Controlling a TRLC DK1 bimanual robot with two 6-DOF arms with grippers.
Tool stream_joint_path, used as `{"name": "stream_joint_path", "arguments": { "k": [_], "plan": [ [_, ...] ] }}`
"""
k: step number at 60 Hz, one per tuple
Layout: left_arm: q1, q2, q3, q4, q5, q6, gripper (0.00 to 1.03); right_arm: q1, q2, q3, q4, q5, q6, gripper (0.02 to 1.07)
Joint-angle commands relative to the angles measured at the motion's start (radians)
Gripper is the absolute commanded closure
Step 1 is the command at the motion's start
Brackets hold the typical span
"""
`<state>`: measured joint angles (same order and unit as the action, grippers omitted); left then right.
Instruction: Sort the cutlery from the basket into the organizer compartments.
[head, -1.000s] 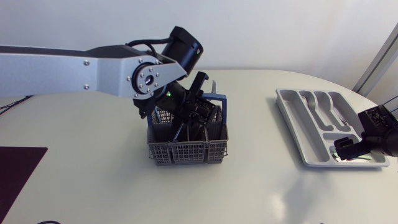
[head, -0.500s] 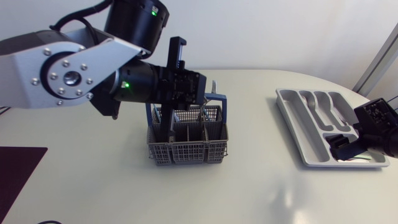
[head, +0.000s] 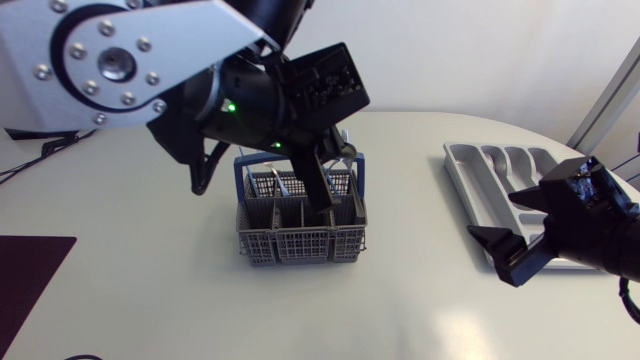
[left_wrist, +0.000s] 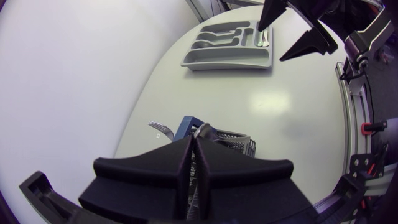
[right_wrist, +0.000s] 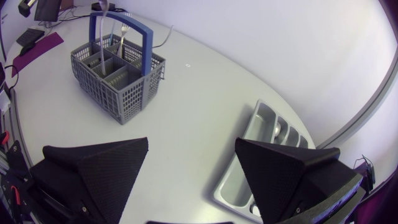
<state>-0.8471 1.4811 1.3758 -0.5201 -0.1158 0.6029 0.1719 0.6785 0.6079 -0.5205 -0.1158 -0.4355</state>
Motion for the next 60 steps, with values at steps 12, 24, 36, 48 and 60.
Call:
{"name": "stream_joint_path", "arguments": {
  "k": [12, 24, 36, 48, 60],
  "plan": [
    [-0.044, 0.13, 0.118, -0.001, -0.013, -0.301, 1.0, 0.166, 0.0, -0.016, 0.085, 0.045, 0.064, 0.12],
    [-0.066, 0.205, 0.2, 0.009, 0.01, -0.44, 1.0, 0.253, 0.02, -0.022, 0.178, 0.068, 0.058, 0.06],
    [-0.058, 0.274, 0.281, -0.015, 0.099, -0.503, 1.0, 0.294, 0.072, -0.053, 0.286, 0.079, 0.021, 0.19],
    [-0.044, 0.326, 0.359, -0.063, 0.122, -0.537, 1.0, 0.302, 0.138, -0.06, 0.41, 0.123, 0.018, 0.58],
    [-0.043, 0.34, 0.373, -0.069, 0.125, -0.551, 1.0, 0.336, 0.197, -0.06, 0.464, 0.189, 0.0, 0.71]
  ]
}}
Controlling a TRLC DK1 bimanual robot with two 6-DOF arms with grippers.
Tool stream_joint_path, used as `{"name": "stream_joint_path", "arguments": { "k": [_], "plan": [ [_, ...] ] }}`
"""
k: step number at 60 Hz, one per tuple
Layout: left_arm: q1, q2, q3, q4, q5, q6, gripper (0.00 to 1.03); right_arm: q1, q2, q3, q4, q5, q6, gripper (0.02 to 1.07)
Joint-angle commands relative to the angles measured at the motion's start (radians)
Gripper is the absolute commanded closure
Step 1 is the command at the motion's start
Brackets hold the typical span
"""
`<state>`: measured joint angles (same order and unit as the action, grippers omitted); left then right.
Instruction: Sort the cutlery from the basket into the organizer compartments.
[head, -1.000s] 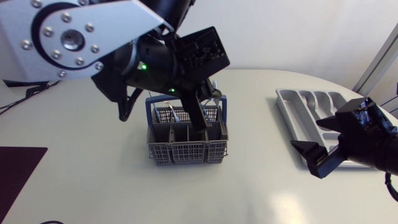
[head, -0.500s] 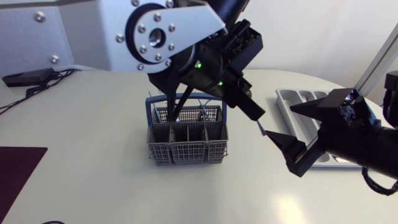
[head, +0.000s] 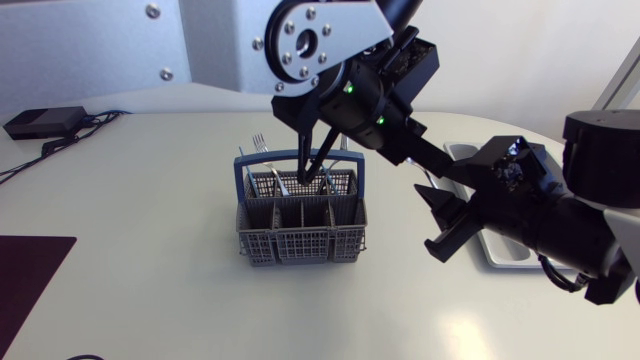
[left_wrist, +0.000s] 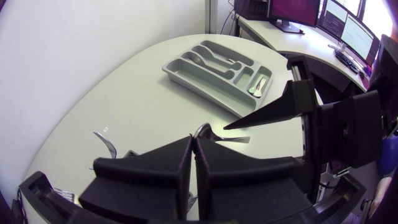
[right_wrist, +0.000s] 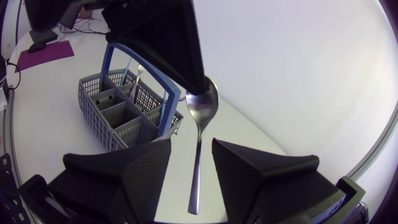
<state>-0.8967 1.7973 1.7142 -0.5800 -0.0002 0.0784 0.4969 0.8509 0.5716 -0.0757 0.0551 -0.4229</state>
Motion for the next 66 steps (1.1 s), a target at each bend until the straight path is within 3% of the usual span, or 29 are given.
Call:
{"name": "stream_joint_path", "arguments": {
  "k": [1, 4, 8, 21, 27, 38, 43, 48, 51, 57, 60, 66],
  "plan": [
    [0.007, 0.024, 0.035, -0.009, 0.009, -0.026, 1.0, 0.012, 0.028, -0.024, 0.025, 0.023, -0.014, 0.71],
    [0.007, 0.025, 0.036, -0.011, 0.011, -0.029, 1.0, 0.012, 0.033, -0.024, 0.031, 0.029, -0.014, 0.71],
    [0.008, 0.03, 0.036, -0.018, 0.011, -0.029, 1.0, 0.014, 0.043, -0.019, 0.04, 0.042, -0.017, 0.81],
    [0.012, 0.03, 0.036, -0.024, 0.035, -0.035, 1.0, 0.014, 0.062, -0.015, 0.05, 0.055, -0.017, 0.9],
    [0.012, 0.03, 0.039, -0.027, 0.039, -0.039, 1.0, 0.015, 0.076, -0.01, 0.051, 0.061, -0.019, 1.01],
    [0.01, 0.03, 0.042, -0.03, 0.052, -0.045, 0.99, 0.019, 0.08, -0.018, 0.05, 0.063, -0.019, 1.01],
    [0.01, 0.028, 0.044, -0.03, 0.066, -0.045, 0.9, 0.019, 0.079, -0.018, 0.047, 0.063, -0.02, 1.01],
    [0.01, 0.025, 0.051, -0.03, 0.066, -0.045, 0.72, 0.019, 0.074, -0.016, 0.039, 0.06, -0.02, 1.01],
    [0.015, 0.019, 0.064, -0.03, 0.066, -0.046, 0.5, 0.019, 0.07, -0.016, 0.025, 0.054, -0.022, 1.01],
    [0.028, -0.006, 0.078, -0.02, 0.066, -0.051, 0.3, 0.019, 0.057, -0.019, -0.003, 0.048, -0.022, 1.01],
    [0.044, -0.032, 0.076, 0.009, 0.065, -0.055, 0.14, 0.014, 0.045, -0.019, -0.026, 0.026, -0.027, 1.01],
    [0.067, -0.064, 0.07, 0.042, 0.029, -0.069, 0.05, -0.075, 0.023, -0.01, -0.088, -0.095, -0.042, 1.01]
  ]
}}
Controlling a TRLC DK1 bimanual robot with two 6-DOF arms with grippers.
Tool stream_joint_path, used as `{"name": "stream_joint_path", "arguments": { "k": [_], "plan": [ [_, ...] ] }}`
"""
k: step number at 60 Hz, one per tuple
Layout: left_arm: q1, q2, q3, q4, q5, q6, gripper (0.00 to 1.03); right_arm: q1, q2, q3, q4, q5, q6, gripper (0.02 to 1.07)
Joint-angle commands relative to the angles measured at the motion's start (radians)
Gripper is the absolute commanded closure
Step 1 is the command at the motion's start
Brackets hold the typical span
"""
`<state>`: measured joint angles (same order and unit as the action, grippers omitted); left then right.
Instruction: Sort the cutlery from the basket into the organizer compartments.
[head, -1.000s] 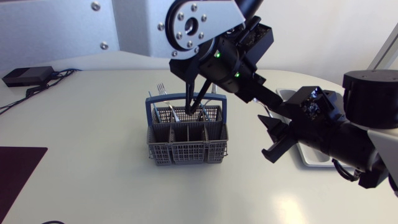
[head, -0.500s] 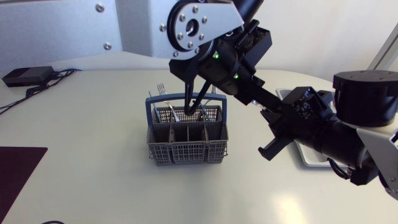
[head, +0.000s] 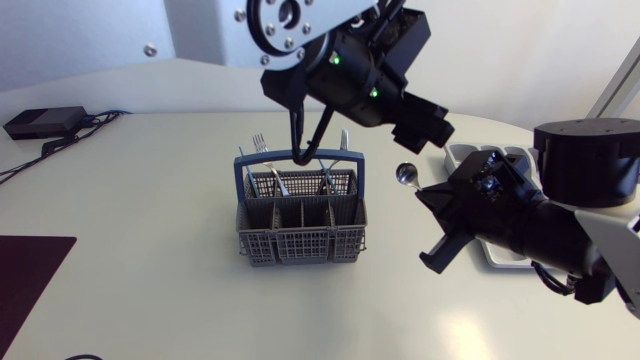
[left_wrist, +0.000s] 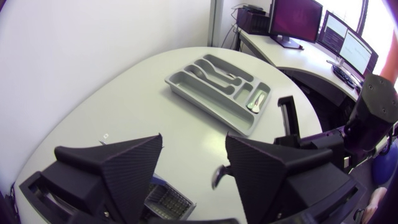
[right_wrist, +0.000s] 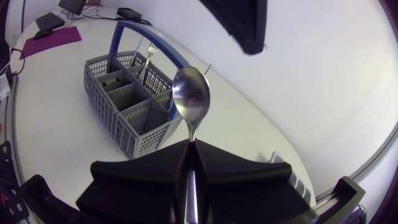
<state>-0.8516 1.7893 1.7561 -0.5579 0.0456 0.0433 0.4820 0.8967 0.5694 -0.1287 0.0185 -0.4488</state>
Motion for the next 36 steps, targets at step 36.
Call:
{"name": "stream_joint_path", "arguments": {
  "k": [36],
  "plan": [
    [0.148, -0.324, -0.299, 0.087, -0.262, 0.171, 0.05, -0.844, 0.196, 0.072, -0.371, -0.68, -0.711, 1.01]
  ]
}}
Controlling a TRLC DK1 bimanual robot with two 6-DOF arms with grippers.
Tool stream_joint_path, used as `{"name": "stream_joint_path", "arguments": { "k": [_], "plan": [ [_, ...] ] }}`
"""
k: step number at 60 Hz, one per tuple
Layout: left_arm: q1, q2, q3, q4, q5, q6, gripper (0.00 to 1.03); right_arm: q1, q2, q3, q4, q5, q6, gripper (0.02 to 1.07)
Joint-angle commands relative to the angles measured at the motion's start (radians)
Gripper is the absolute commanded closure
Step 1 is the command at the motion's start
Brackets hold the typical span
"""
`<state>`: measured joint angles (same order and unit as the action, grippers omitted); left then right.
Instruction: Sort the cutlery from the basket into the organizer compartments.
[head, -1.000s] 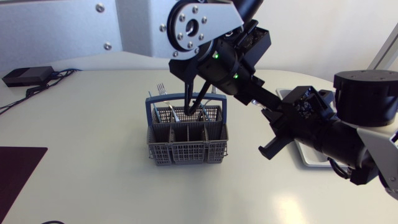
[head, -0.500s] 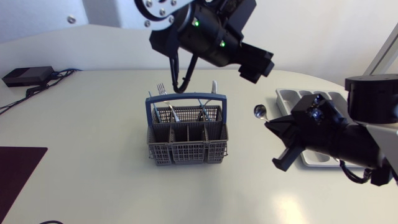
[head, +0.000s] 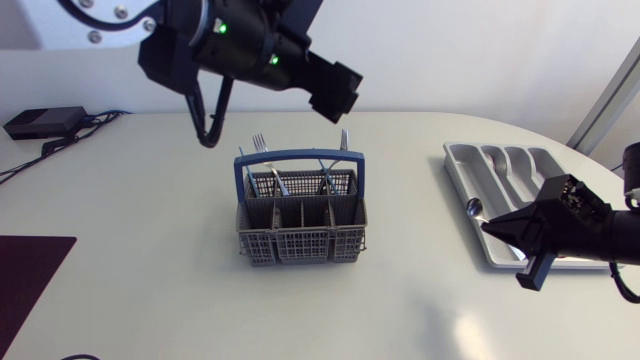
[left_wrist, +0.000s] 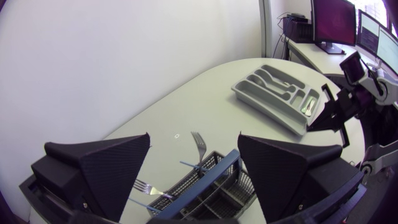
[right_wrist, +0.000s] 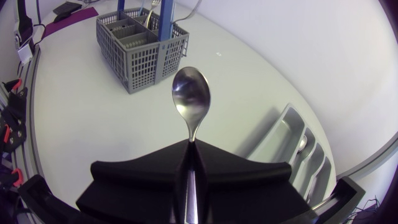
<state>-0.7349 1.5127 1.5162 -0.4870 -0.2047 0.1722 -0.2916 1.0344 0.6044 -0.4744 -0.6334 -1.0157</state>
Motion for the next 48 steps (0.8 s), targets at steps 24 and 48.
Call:
{"name": "stream_joint_path", "arguments": {
  "k": [24, 48],
  "plan": [
    [0.127, -0.224, -0.358, 0.045, -0.012, 0.121, 0.06, -0.465, 0.509, 0.305, -0.207, -0.069, -0.718, 1.01],
    [0.117, -0.35, -0.548, 0.044, -0.005, 0.133, 0.06, -0.557, 0.733, 0.39, -0.082, 0.008, -0.89, 1.01]
  ]
}}
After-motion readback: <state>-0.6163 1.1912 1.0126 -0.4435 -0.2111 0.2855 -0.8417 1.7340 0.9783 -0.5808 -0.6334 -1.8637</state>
